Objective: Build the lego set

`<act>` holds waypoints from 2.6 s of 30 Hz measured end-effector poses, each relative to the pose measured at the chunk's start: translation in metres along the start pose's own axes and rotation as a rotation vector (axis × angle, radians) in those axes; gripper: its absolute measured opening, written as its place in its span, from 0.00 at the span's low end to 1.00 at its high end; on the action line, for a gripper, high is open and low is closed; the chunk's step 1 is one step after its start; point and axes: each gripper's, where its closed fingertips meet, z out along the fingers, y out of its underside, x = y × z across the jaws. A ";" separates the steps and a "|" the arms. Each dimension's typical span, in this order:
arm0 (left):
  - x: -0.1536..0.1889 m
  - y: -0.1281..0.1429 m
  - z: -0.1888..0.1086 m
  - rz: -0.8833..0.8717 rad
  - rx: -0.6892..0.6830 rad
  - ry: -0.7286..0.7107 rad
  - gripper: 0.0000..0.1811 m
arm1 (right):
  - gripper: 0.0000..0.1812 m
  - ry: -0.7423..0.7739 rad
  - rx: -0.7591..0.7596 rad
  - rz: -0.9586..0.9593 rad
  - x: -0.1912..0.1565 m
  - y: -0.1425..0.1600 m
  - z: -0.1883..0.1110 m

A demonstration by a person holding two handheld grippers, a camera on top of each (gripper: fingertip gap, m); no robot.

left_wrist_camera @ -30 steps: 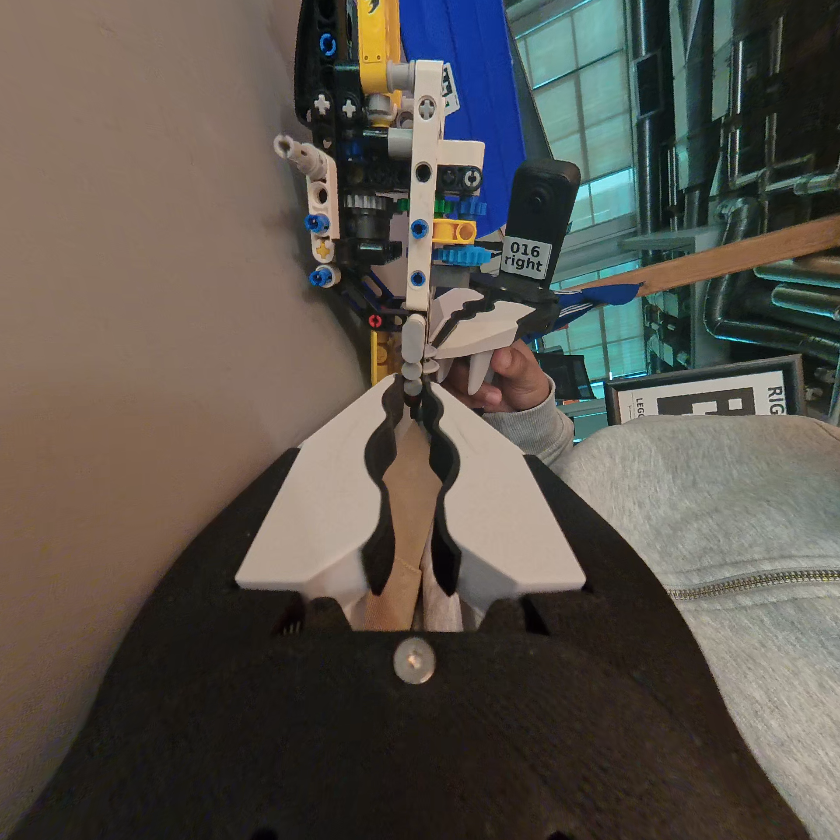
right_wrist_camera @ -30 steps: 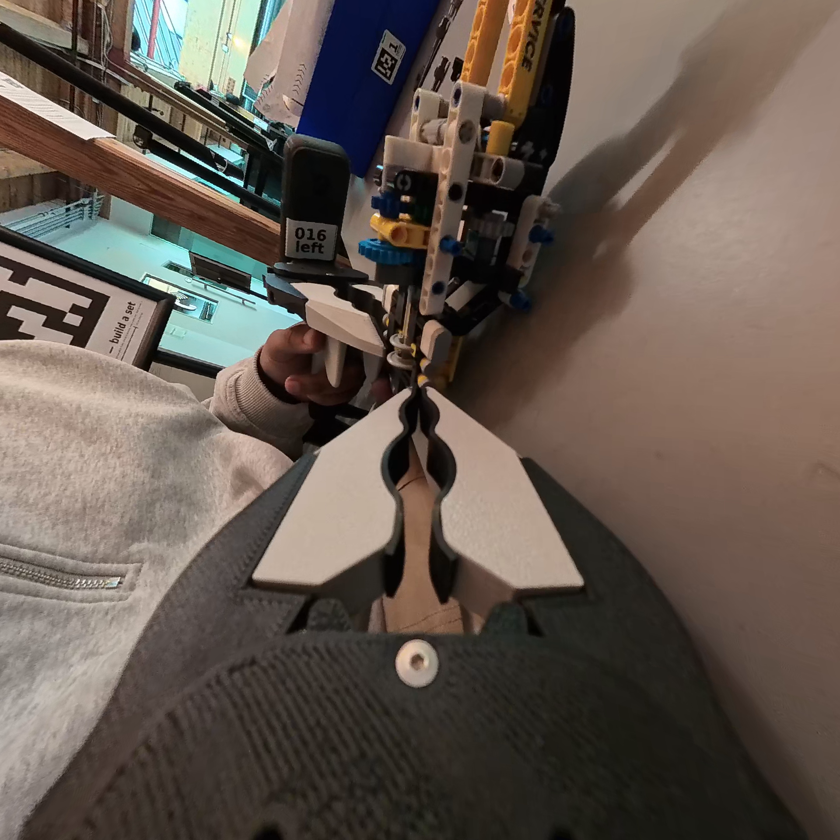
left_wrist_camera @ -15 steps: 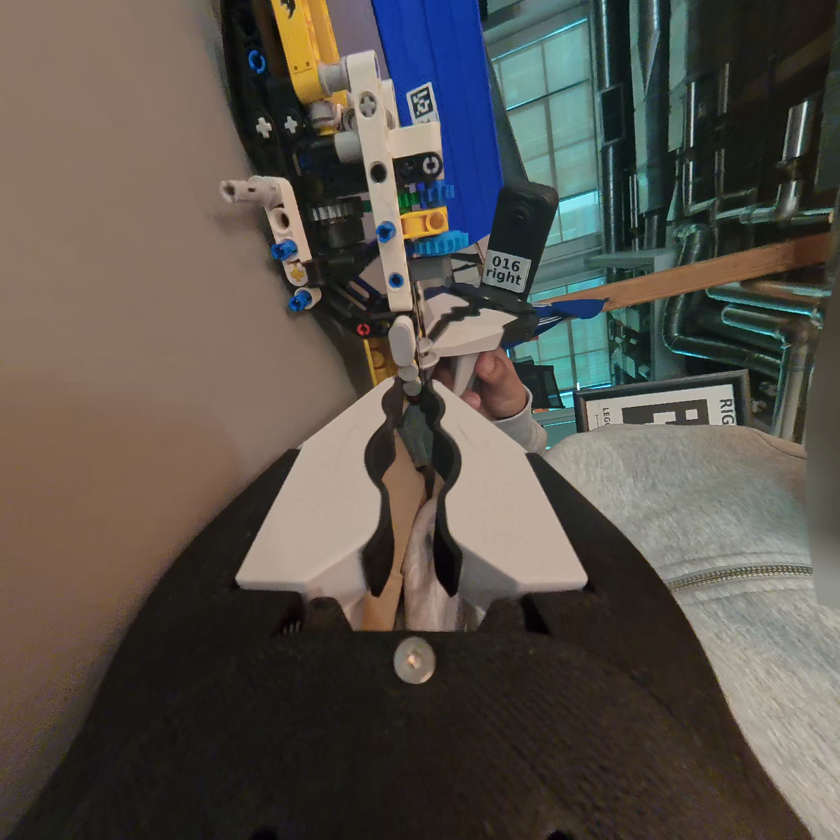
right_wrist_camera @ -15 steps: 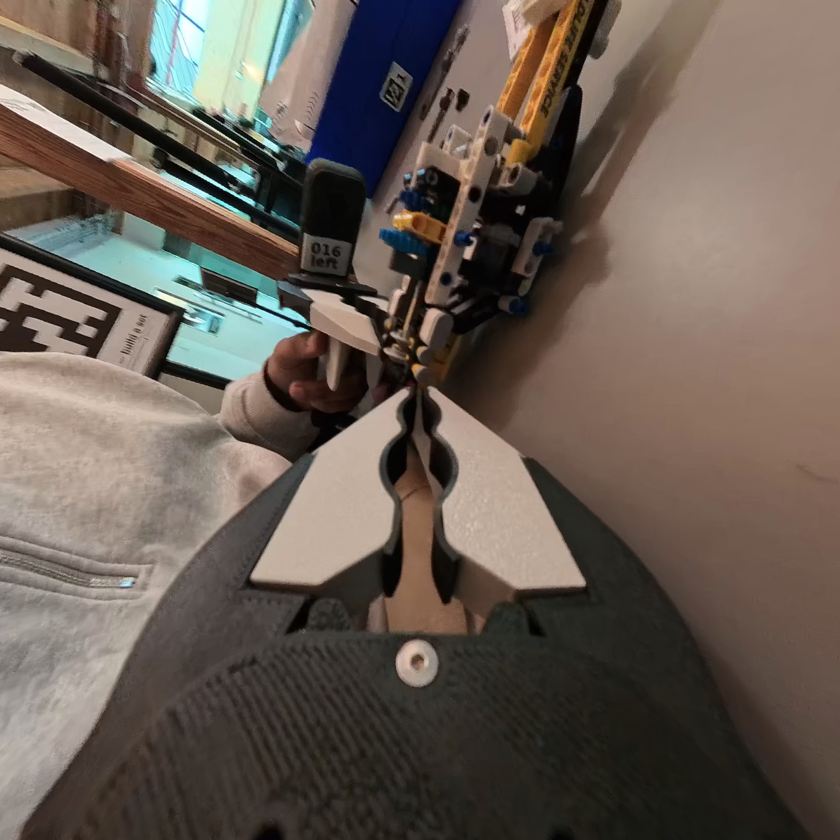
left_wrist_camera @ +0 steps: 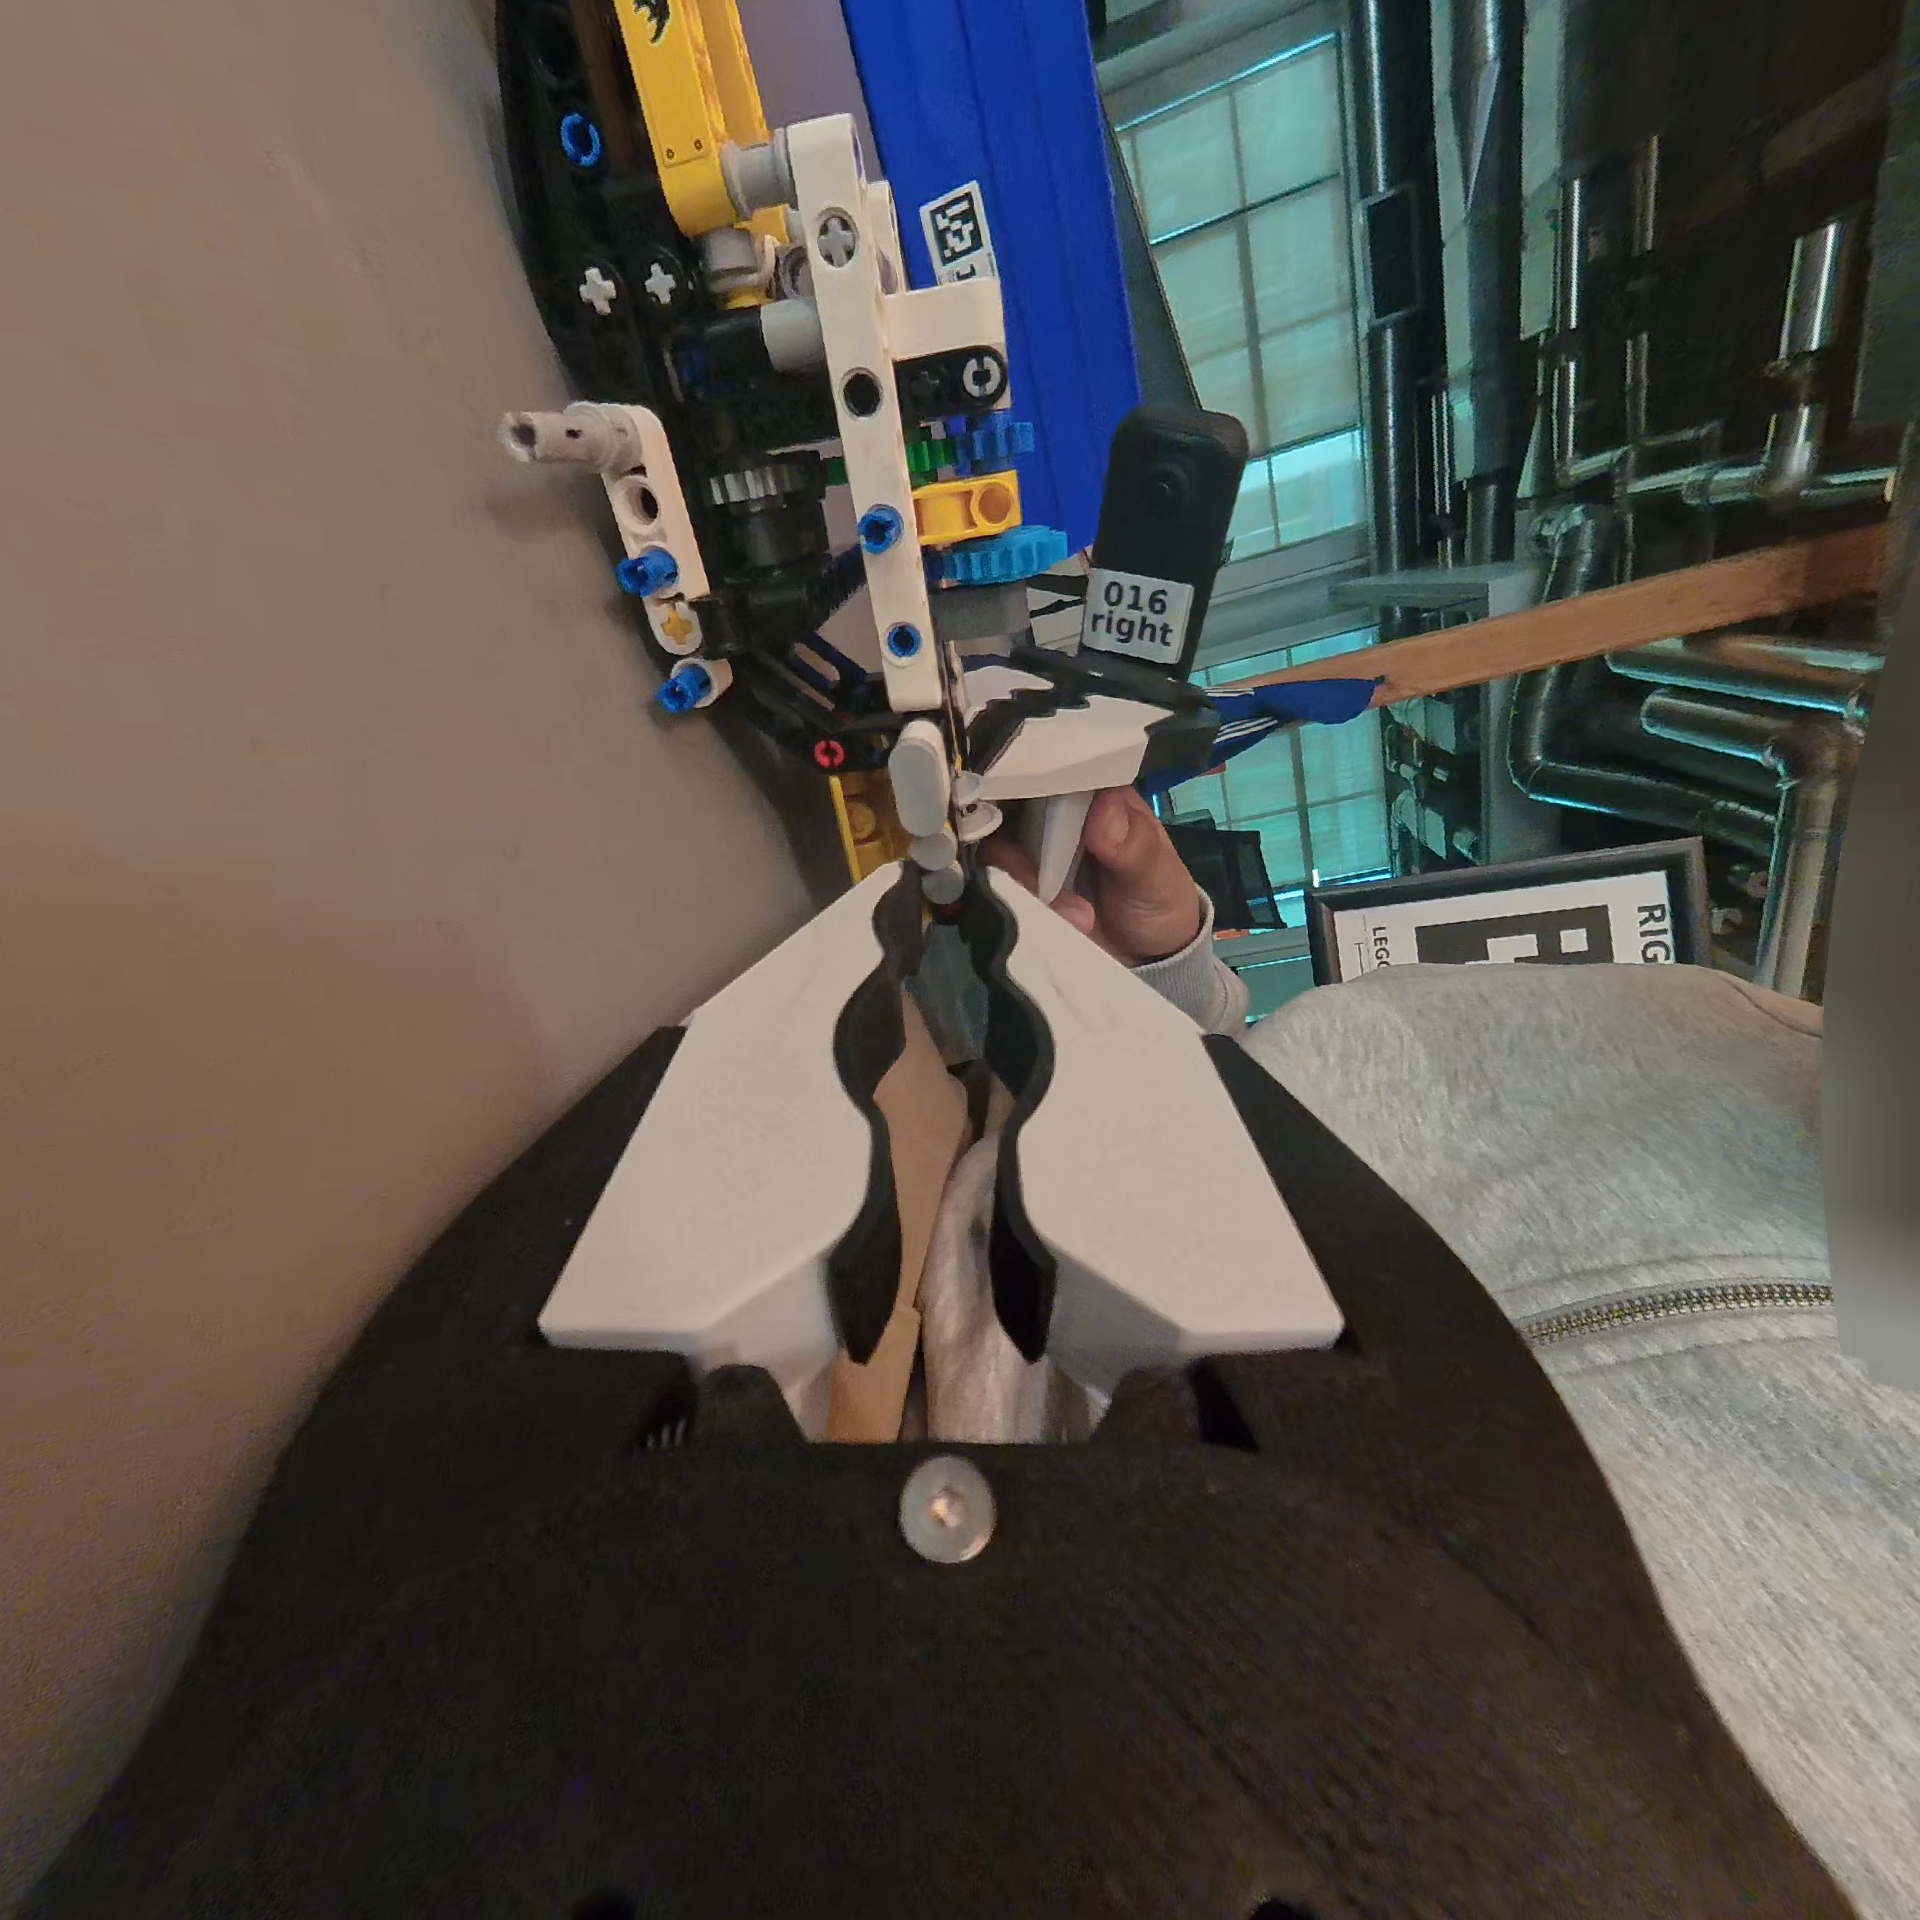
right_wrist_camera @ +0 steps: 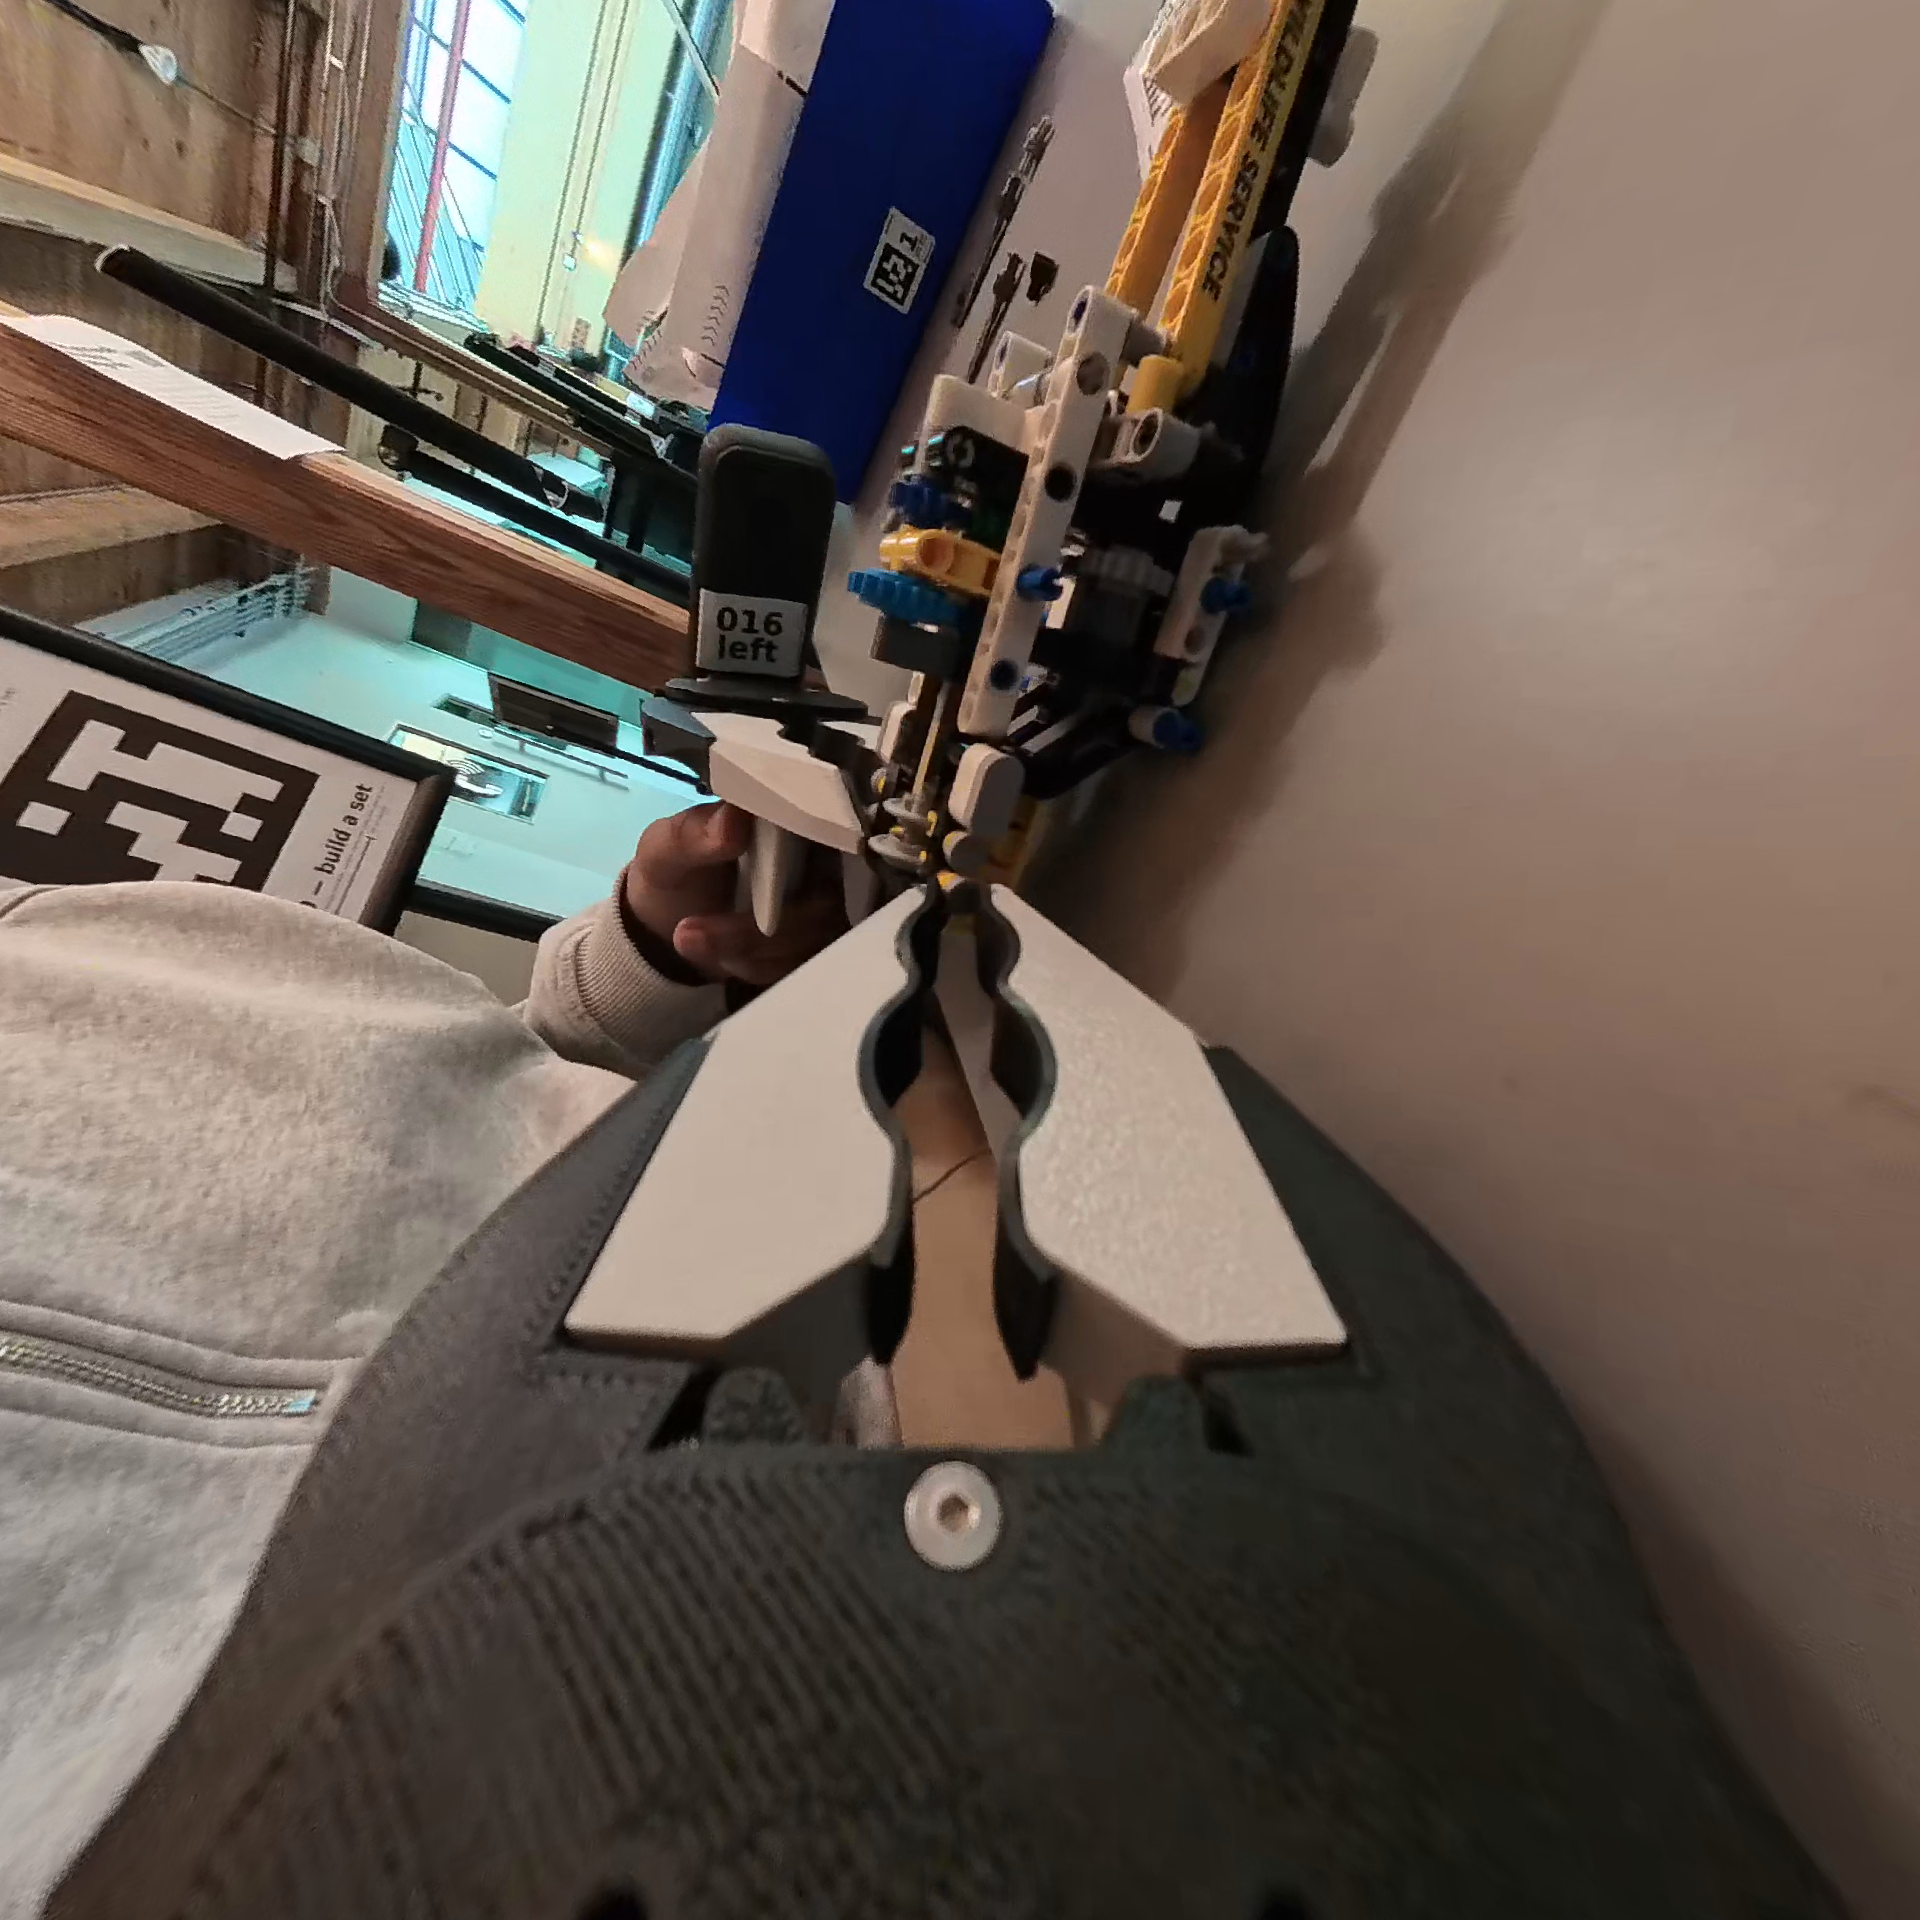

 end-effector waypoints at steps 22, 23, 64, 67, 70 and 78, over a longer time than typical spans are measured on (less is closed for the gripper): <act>0.019 -0.003 -0.002 -0.054 0.028 0.167 0.04 | 0.15 -0.263 0.069 0.245 -0.026 -0.010 0.011; 0.019 -0.002 -0.002 -0.052 0.026 0.168 0.04 | 0.15 -0.258 0.058 0.250 -0.026 -0.008 0.012; 0.020 -0.003 -0.002 -0.044 0.027 0.183 0.04 | 0.10 -0.248 -0.025 0.258 -0.022 -0.003 0.002; 0.019 -0.002 -0.001 -0.040 0.020 0.173 0.04 | 0.07 -0.231 -0.006 0.252 -0.019 -0.005 -0.001; 0.020 -0.003 -0.002 -0.051 0.025 0.184 0.04 | 0.04 -0.219 -0.011 0.247 -0.017 -0.003 0.000; 0.020 -0.002 -0.003 -0.071 0.017 0.182 0.06 | 0.03 -0.226 0.004 0.270 -0.017 -0.004 0.001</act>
